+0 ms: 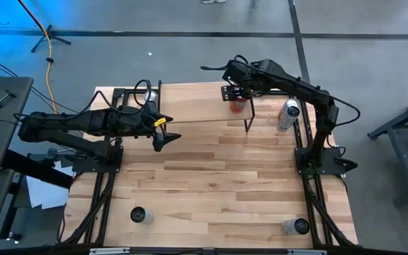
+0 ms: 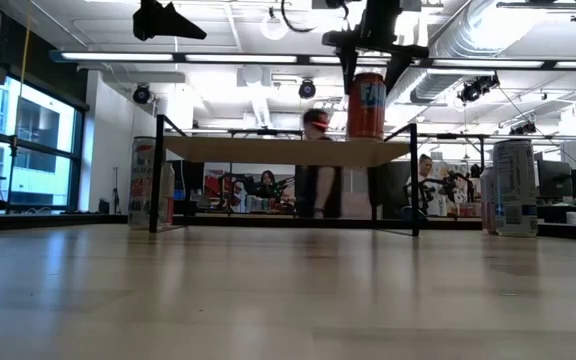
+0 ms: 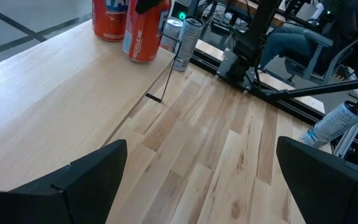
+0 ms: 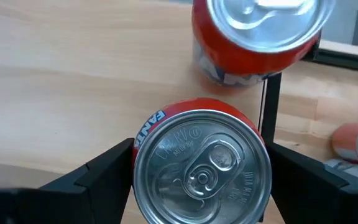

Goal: Place canned beverage on shelf
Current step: Put the orange soda can on the shelf, then put the bottom black orange soda can on the shelf

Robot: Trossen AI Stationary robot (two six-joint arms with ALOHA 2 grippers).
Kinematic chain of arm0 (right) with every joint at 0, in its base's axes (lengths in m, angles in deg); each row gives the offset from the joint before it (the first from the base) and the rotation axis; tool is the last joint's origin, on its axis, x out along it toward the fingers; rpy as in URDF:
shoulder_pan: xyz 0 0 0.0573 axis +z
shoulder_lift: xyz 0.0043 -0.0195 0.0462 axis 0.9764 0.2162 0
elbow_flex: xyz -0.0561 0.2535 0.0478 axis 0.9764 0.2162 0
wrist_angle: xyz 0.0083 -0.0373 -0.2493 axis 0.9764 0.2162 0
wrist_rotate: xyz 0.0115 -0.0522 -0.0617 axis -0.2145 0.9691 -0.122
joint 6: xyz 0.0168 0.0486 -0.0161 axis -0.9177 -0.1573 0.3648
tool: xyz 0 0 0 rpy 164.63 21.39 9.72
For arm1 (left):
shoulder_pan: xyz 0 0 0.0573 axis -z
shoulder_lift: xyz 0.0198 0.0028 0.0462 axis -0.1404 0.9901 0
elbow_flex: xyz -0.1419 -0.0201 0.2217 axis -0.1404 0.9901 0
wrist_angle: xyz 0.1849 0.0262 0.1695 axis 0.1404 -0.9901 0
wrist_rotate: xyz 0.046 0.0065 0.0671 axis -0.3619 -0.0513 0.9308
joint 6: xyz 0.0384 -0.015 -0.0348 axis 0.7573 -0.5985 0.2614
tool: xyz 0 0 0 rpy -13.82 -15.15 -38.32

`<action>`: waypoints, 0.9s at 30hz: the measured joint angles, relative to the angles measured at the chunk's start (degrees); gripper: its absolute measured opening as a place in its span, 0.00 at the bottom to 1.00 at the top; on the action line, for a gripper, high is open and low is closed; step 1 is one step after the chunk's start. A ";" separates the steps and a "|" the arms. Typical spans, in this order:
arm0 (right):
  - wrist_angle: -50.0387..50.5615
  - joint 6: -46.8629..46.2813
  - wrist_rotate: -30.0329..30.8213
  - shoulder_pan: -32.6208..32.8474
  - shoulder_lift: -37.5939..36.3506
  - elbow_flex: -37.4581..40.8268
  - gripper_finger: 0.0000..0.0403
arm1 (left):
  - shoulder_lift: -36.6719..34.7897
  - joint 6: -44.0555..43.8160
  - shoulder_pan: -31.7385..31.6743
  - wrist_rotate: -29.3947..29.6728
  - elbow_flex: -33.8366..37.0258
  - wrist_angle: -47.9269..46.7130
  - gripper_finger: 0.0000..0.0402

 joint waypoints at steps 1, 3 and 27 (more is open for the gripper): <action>0.15 -0.06 0.23 0.00 0.30 -0.02 0.77 | 0.00 0.00 -0.01 0.00 0.00 0.01 0.94; 0.20 -0.20 -0.01 -0.23 0.46 -0.08 0.77 | 0.00 -0.02 -0.01 0.00 0.00 0.00 0.94; 6.11 -3.89 3.35 -0.39 0.71 0.11 0.95 | 0.00 0.01 0.01 0.00 0.00 0.00 0.94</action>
